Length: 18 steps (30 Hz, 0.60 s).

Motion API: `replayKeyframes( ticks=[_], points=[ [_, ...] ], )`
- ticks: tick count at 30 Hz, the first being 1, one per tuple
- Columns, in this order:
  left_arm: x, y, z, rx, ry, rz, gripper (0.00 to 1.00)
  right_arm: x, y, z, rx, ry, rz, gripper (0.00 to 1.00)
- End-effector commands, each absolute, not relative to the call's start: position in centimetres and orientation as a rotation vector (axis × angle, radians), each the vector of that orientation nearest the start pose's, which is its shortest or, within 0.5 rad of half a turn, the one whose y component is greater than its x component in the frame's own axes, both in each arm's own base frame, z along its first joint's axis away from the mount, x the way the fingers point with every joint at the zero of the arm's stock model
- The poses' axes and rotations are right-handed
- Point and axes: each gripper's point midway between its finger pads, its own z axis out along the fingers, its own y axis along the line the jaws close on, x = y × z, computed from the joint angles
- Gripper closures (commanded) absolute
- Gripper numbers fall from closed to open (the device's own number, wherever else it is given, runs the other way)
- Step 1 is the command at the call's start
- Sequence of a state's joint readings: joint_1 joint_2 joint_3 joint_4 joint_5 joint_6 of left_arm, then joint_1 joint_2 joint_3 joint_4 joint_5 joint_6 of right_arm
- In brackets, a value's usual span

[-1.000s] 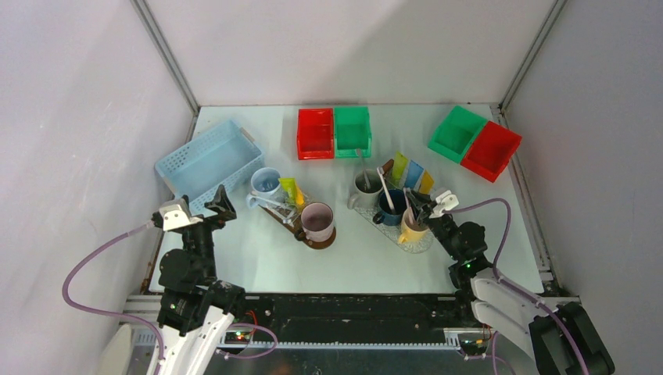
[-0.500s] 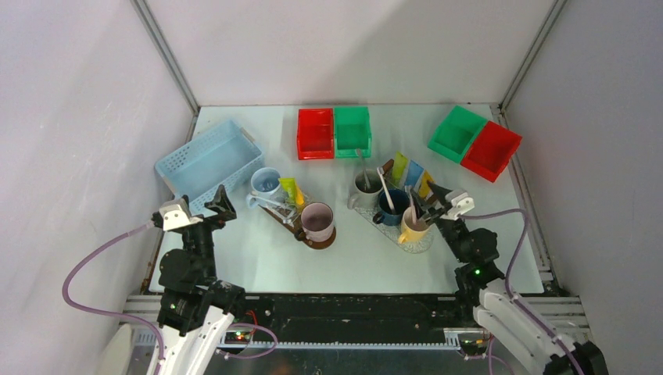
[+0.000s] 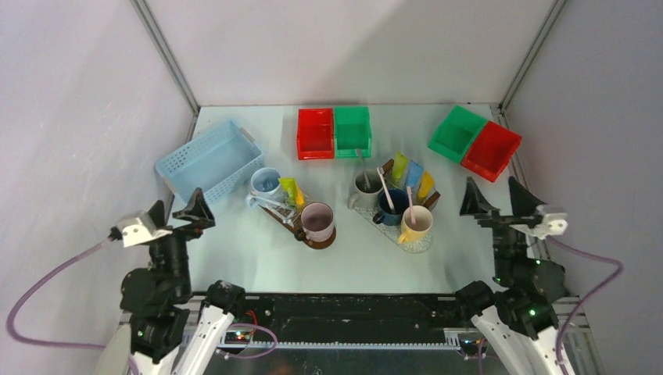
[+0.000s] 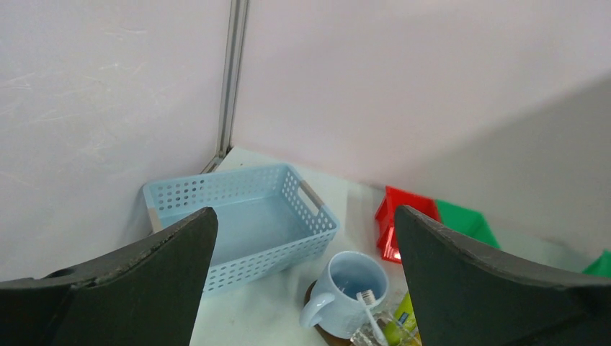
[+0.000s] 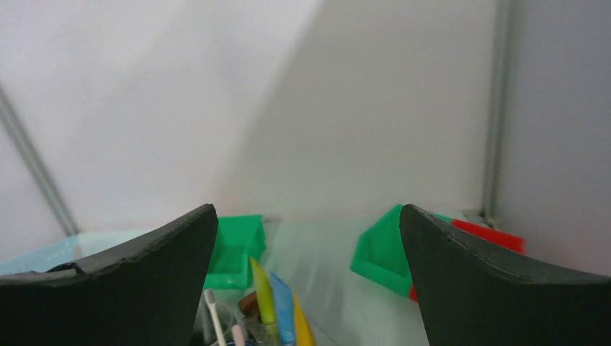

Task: Prepare toiletry sets of a toothbrush and toothpaste on the tray
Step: Reset both arms

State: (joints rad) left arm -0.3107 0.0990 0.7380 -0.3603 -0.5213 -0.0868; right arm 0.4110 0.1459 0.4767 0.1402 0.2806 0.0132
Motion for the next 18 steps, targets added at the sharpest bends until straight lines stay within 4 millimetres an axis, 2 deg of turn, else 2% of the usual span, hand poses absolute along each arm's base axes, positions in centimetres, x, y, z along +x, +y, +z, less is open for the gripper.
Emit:
replayKeyframes(
  ticks=[1,4,8,14,18],
  points=[
    [14.0,4.8,36.1,-0.376,1.287,-0.02,0.0,18.4,-0.9,34.6,0.216,1.239,0.1,0.01],
    [12.7,5.3,36.2,-0.372,1.273,-0.011,0.0,16.4,-3.0,34.9,0.269,1.231,0.051,0.01],
    [11.0,6.0,36.0,-0.385,1.229,-0.014,0.0,14.7,-4.7,35.0,0.312,1.21,0.004,0.01],
    [9.0,7.2,34.9,-0.452,1.135,-0.044,0.0,14.0,-6.1,34.1,0.365,1.224,-0.052,0.01],
    [8.4,8.4,33.9,-0.536,1.161,-0.015,0.0,13.8,-6.8,33.8,0.41,1.226,-0.07,0.01]
  ],
)
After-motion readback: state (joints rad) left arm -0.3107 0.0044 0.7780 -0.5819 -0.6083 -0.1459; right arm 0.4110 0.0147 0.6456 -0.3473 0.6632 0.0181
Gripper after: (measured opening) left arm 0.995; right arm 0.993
